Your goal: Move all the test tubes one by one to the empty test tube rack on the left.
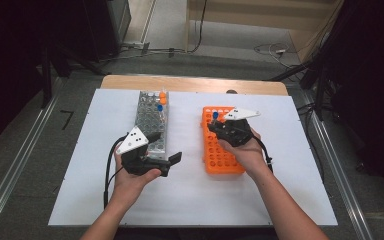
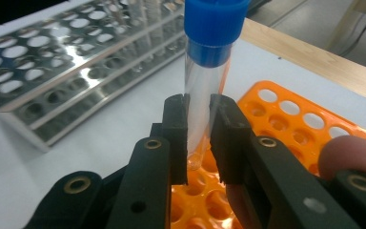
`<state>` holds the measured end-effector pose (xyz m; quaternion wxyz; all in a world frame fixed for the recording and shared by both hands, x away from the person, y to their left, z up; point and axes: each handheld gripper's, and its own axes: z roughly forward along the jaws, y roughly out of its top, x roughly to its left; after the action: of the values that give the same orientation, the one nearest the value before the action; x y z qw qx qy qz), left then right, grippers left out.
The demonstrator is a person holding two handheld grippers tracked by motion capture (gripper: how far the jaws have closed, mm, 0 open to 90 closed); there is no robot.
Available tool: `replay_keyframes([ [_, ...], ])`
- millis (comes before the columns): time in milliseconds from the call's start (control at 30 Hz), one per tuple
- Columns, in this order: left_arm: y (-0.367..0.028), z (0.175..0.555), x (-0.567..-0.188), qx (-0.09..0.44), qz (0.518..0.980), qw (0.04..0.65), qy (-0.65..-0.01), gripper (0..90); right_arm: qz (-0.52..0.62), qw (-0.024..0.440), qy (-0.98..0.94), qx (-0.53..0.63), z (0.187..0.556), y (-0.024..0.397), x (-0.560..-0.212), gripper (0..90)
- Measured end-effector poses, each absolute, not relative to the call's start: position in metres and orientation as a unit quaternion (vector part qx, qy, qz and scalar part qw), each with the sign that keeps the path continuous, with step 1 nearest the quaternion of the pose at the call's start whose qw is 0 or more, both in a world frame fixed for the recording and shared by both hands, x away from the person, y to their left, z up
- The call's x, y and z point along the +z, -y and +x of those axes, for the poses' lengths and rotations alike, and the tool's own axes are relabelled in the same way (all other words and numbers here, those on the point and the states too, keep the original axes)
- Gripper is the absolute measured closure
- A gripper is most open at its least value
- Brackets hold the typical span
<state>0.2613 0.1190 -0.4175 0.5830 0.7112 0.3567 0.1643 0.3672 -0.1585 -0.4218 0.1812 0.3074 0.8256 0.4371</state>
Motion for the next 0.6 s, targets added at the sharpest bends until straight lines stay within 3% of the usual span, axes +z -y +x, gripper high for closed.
replay_keyframes([
  [600,-0.065,0.294,-0.406,0.139,0.744,0.582,-0.297,57.8,0.230,0.116,-0.853,0.454,0.310,0.139,-0.412,74.9],
])
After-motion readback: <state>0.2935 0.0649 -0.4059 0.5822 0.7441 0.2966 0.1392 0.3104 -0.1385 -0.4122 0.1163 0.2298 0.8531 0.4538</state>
